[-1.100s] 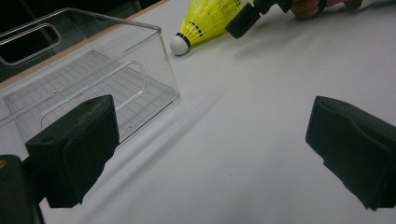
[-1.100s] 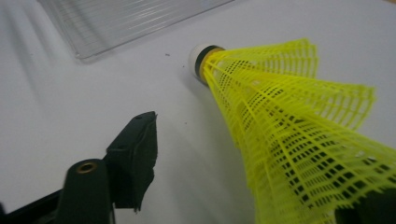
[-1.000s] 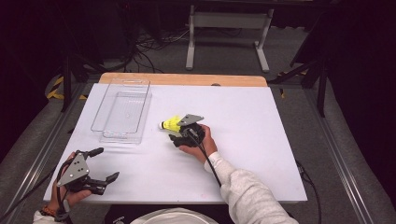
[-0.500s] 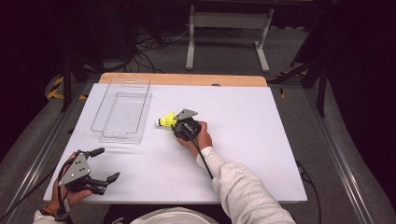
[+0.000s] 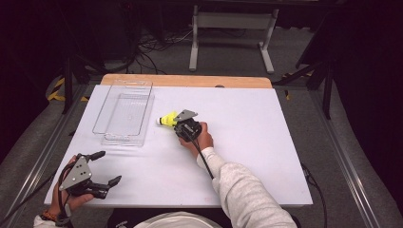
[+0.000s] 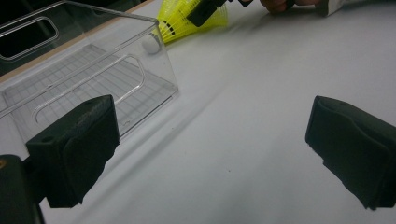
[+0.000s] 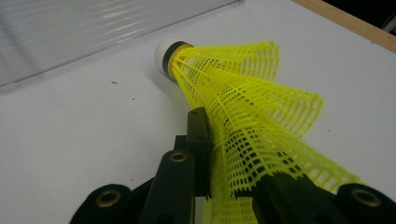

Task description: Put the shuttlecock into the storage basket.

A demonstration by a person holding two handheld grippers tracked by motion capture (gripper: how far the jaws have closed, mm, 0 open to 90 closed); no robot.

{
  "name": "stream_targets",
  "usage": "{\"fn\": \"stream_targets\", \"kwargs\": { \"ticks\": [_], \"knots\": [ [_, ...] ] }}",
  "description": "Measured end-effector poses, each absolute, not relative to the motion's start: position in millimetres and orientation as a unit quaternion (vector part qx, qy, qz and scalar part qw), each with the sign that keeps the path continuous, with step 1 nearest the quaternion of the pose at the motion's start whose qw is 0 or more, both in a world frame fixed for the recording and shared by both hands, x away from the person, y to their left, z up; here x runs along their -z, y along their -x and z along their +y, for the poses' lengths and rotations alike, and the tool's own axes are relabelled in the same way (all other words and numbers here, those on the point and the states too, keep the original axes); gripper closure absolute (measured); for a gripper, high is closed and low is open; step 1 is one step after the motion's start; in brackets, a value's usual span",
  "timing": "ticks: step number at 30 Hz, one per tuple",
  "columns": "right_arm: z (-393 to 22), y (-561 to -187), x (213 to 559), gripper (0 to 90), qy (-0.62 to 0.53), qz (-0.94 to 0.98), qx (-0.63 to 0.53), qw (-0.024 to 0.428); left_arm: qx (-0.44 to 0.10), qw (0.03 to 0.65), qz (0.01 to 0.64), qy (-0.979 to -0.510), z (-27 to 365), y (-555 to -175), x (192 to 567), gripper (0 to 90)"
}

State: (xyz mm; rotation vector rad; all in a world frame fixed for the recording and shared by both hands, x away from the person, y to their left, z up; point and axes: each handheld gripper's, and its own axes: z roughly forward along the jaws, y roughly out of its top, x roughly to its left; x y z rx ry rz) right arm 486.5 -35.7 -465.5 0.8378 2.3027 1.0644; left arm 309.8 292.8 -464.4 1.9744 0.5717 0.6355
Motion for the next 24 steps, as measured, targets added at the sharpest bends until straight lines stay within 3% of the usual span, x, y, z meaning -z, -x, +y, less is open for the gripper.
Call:
{"fn": "stream_targets", "kwargs": {
  "ticks": [24],
  "knots": [
    [-50, -476, 451, 83.2, -0.301, 0.822, -0.416, 0.248, -0.262, 0.471, 0.237, -0.808, 292, -311, 464, 3.9]
  ]
}}
